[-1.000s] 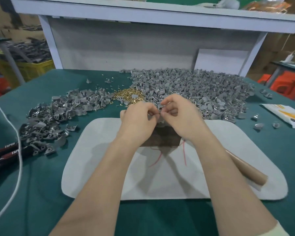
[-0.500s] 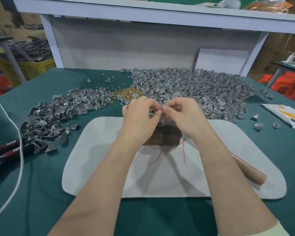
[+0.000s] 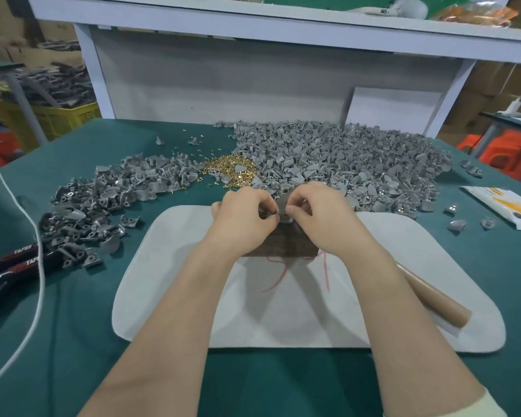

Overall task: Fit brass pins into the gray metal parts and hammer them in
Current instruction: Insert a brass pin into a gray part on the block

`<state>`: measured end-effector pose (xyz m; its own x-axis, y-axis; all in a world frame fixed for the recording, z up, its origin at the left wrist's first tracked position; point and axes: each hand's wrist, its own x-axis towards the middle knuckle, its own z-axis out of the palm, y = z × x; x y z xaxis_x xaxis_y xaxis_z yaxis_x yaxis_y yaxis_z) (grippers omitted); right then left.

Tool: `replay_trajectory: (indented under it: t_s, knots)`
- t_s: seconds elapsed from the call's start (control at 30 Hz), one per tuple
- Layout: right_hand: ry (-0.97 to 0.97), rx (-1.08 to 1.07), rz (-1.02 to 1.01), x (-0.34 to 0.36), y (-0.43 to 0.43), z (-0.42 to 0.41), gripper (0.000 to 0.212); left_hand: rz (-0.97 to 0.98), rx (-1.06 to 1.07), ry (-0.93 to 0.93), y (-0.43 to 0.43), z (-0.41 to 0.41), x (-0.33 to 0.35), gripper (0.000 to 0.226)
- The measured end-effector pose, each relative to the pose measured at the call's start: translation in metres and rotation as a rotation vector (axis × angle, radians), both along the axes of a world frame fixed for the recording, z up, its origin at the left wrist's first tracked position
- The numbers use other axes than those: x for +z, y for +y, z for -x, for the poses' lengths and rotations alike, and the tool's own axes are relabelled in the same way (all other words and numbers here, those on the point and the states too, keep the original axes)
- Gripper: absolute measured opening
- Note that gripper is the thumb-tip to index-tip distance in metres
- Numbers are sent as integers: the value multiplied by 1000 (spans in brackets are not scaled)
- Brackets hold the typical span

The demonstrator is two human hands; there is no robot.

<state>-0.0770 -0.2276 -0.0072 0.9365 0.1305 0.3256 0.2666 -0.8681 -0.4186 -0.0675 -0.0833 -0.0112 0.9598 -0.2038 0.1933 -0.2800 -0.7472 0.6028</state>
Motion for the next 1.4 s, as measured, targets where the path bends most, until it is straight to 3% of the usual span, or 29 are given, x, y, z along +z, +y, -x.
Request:
replay_trajectory:
  t_s: [0.13,0.7,0.97,1.13,1.4]
  knots:
    - [-21,1,33,0,3,1,5,-4,2,-5,0,-1,-1,21]
    - [-39,-78,41,-4,12,2,6,-16,11,-39,-2,0,-3,25]
    - [43,-91,-132,-1,3,3,19,-20,18,-48,-2,1,-1,29]
    - [41,-117,-197,0,4,3,14,-29,19,-51,-3,-1,-2,27]
    - [10,-216,-102,-3,15,3,14,-37,38,-63,-5,-2,-4,25]
